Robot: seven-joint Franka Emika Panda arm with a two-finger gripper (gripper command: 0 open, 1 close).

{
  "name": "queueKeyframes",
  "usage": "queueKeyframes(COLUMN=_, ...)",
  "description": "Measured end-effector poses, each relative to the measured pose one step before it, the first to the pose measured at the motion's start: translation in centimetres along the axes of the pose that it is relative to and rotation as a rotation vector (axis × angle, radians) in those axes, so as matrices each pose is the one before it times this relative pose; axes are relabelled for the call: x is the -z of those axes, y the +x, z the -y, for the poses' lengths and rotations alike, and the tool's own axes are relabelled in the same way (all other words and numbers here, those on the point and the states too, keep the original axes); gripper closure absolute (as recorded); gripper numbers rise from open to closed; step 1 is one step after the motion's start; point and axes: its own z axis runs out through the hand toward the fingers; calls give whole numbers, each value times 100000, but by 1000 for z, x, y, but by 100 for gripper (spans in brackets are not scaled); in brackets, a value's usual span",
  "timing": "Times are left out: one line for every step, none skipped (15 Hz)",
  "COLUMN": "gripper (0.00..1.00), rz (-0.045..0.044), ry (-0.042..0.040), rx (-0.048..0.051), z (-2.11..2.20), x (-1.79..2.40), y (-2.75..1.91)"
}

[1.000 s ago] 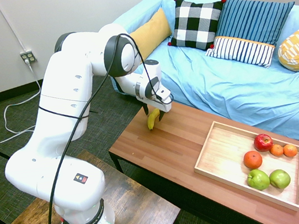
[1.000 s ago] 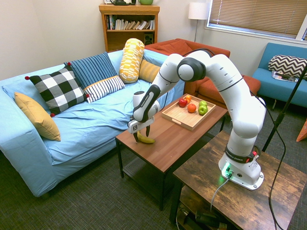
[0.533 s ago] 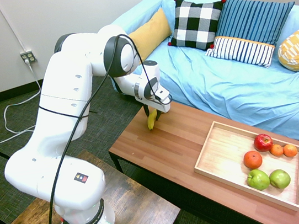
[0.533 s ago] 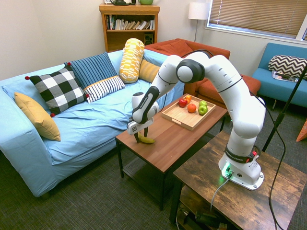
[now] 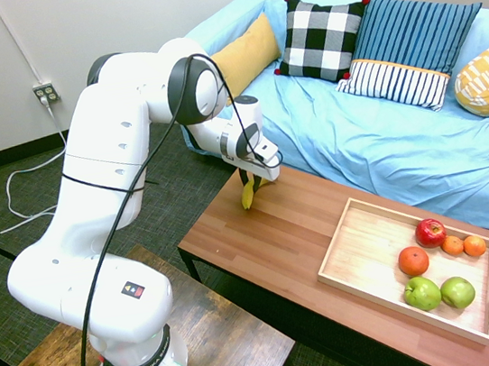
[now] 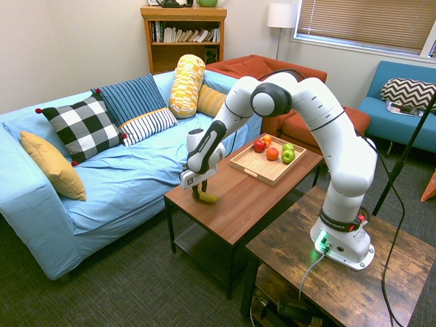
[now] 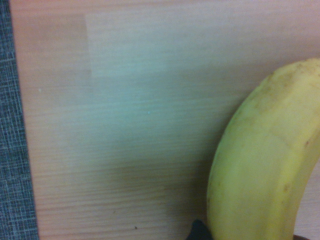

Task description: Put banana in the tray

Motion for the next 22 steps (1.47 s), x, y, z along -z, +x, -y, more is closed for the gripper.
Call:
queueKeyframes(gripper=100, rz=-776, ry=-84, rx=141, z=18, x=1269, y=284)
queueKeyframes(gripper=100, rz=-740, ry=-127, rx=104, z=12, x=1396, y=340)
queueKeyframes(gripper=100, rz=-1124, ry=344, rx=-179, z=-134, x=1379, y=426)
queueKeyframes(gripper=100, rz=-1535, ry=291, rx=-667, z=-336, x=1414, y=666)
queueKeyframes(gripper=100, rz=-1432, ry=140, rx=-1452, z=-611, x=1463, y=939)
queueKeyframes(gripper=100, rz=-1992, ry=159, rx=-2052, z=-889, x=1381, y=1249)
queueKeyframes(gripper=100, rz=-1928, ry=-53, rx=-2693, z=-1298, x=1234, y=1528)
queueKeyframes(gripper=100, rz=-1490, ry=-74, rx=-2999, z=-1531, x=983, y=1721)
queueKeyframes(gripper=100, rz=-1196, ry=-104, rx=-3669, z=-1814, x=860, y=1991)
queueKeyframes(gripper=100, rz=-1479, ry=-521, rx=-3679, z=-1902, x=647, y=2133)
queueKeyframes(gripper=100, rz=-1127, ry=-603, rx=-3677, z=-1949, x=481, y=2147)
queueKeyframes(gripper=100, rz=-704, ry=-613, rx=-3683, z=-1833, x=281, y=1942)
queueKeyframes(gripper=100, rz=-180, ry=-723, rx=-3618, z=-1631, x=-12, y=1685)
queueKeyframes(gripper=100, rz=31, ry=-718, rx=-3464, z=-1495, x=-166, y=1620)
queueKeyframes(gripper=100, rz=157, ry=-894, rx=-3085, z=-1332, x=-379, y=1465)
queueKeyframes(gripper=100, rz=177, ry=-906, rx=-2762, z=-1166, x=-482, y=1334)
queueKeyframes(gripper=100, rz=243, ry=-831, rx=-2438, z=-1048, x=-573, y=1271)
queueKeyframes(gripper=100, rz=308, ry=-547, rx=-2183, z=-949, x=-748, y=1157)
queueKeyframes(gripper=100, rz=645, ry=-682, rx=-2013, z=-883, x=-983, y=1006)
queueKeyframes(gripper=100, rz=896, ry=-973, rx=-1616, z=-870, x=-1244, y=871)
queueKeyframes(gripper=100, rz=930, ry=-743, rx=-1213, z=-724, x=-1305, y=676)
queueKeyframes(gripper=100, rz=1134, ry=-530, rx=-855, z=-671, x=-1420, y=594)
